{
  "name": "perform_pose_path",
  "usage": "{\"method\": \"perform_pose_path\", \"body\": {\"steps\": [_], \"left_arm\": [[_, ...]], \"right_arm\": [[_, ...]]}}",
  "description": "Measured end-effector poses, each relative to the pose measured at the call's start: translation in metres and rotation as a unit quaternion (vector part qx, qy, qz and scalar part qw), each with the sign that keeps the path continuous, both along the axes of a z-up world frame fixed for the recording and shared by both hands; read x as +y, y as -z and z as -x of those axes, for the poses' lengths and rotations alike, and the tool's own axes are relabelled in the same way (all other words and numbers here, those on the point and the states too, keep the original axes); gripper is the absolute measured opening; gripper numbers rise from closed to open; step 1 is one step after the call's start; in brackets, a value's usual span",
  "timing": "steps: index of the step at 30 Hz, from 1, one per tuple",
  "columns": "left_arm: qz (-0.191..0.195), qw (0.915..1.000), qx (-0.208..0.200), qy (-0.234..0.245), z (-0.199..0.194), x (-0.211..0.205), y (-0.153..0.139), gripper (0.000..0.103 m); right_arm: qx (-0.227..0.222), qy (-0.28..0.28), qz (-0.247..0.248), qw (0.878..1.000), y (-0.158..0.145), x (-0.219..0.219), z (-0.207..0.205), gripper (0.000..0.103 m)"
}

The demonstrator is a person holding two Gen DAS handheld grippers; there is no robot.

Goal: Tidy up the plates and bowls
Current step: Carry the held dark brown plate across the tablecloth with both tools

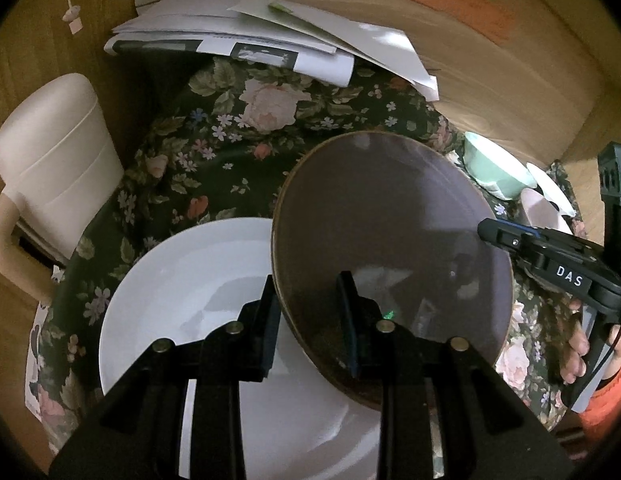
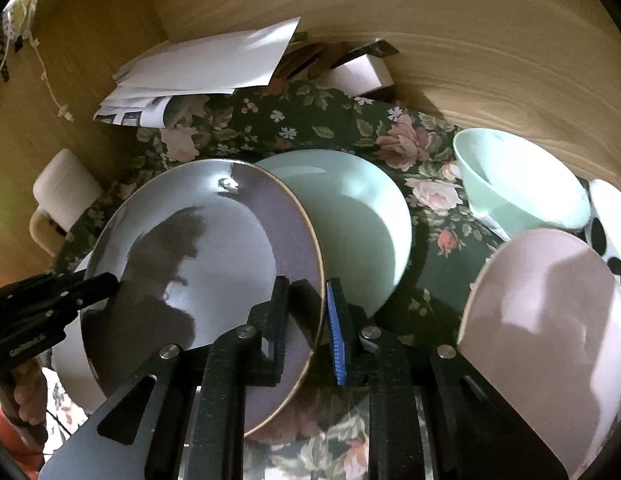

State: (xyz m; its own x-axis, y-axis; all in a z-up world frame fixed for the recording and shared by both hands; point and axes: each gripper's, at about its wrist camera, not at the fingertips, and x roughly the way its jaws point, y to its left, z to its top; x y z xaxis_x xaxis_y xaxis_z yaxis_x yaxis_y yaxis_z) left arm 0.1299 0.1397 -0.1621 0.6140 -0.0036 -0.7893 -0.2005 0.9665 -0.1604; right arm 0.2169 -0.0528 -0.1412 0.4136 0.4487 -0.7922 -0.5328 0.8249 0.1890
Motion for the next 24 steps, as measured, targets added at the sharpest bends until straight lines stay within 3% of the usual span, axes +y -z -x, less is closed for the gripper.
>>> {"method": "perform_pose_path", "body": {"steps": [24], "left_arm": [[0.0,0.9996,-0.016,0.024,0.039,-0.048,-0.008,0.028]], "right_arm": [[-0.006,0.039,-0.015,0.999,-0.013,-0.052,0.055,0.017]]}}
